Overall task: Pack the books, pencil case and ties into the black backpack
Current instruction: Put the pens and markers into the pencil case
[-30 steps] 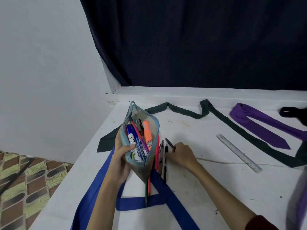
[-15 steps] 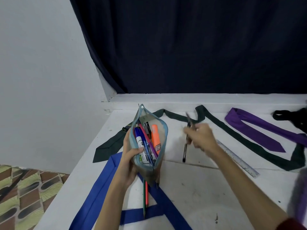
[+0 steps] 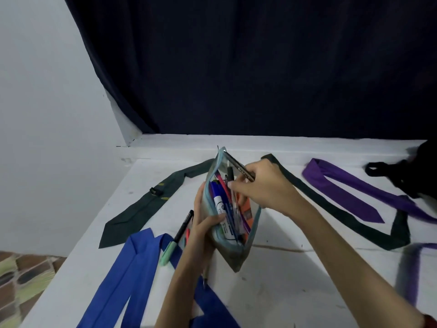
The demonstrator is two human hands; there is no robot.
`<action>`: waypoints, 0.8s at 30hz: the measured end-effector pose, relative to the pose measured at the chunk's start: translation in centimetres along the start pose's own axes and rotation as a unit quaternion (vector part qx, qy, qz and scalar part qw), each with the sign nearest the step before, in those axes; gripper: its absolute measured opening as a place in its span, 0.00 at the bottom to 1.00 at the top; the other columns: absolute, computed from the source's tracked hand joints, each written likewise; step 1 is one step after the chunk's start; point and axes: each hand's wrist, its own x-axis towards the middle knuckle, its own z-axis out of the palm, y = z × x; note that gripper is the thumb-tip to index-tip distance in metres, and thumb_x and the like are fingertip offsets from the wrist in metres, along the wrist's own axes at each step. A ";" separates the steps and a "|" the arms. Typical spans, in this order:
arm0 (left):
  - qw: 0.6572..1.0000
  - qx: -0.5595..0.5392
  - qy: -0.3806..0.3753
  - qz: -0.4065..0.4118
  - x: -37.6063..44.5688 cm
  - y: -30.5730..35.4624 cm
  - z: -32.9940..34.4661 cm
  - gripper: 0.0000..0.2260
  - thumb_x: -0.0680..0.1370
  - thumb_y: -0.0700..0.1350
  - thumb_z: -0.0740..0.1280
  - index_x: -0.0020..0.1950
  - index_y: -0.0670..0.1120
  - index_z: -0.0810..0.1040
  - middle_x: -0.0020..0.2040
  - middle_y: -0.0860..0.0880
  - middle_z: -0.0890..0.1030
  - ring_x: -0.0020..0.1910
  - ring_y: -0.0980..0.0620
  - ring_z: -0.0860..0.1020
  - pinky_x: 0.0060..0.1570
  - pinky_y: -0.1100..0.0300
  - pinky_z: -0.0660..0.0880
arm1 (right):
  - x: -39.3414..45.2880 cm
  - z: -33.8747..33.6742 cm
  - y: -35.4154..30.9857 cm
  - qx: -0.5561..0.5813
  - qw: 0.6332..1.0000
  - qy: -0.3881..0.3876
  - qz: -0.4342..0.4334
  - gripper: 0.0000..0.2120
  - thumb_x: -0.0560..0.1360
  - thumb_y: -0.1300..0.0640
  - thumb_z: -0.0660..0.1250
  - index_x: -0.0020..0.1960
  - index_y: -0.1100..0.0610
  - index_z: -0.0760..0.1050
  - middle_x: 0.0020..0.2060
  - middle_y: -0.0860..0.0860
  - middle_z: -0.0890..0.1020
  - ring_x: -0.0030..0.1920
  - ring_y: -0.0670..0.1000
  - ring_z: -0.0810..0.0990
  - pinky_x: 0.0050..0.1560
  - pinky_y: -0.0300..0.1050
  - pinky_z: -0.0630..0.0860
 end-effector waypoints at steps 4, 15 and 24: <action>0.999 -0.004 0.020 0.040 0.2 -0.4 -0.4 0.37 0.67 0.39 0.69 0.74 0.51 0.60 0.62 0.37 0.74 0.51 0.44 0.82 0.42 0.54 0.79 | 0.0 0.2 0.3 0.017 1.000 -0.015 0.005 0.09 0.77 0.57 0.63 0.42 0.61 0.77 0.30 0.53 0.83 0.22 0.42 0.75 0.25 0.35 0.69; 0.999 -0.007 -0.001 0.035 0.0 0.0 -1.3 0.41 0.62 0.45 0.72 0.73 0.54 0.61 0.64 0.36 0.73 0.54 0.42 0.80 0.44 0.53 0.79 | 1.3 2.2 -0.4 -0.064 0.997 0.040 0.007 0.13 0.75 0.51 0.67 0.49 0.62 0.78 0.41 0.56 0.82 0.42 0.53 0.81 0.42 0.49 0.80; 0.997 -0.049 0.010 0.055 -1.1 2.0 -2.1 0.41 0.62 0.44 0.71 0.73 0.50 0.62 0.59 0.39 0.74 0.51 0.44 0.80 0.42 0.53 0.79 | 0.7 0.8 -0.4 0.009 0.981 0.186 -0.062 0.06 0.73 0.58 0.66 0.40 0.53 0.81 0.29 0.48 0.81 0.31 0.47 0.77 0.33 0.38 0.72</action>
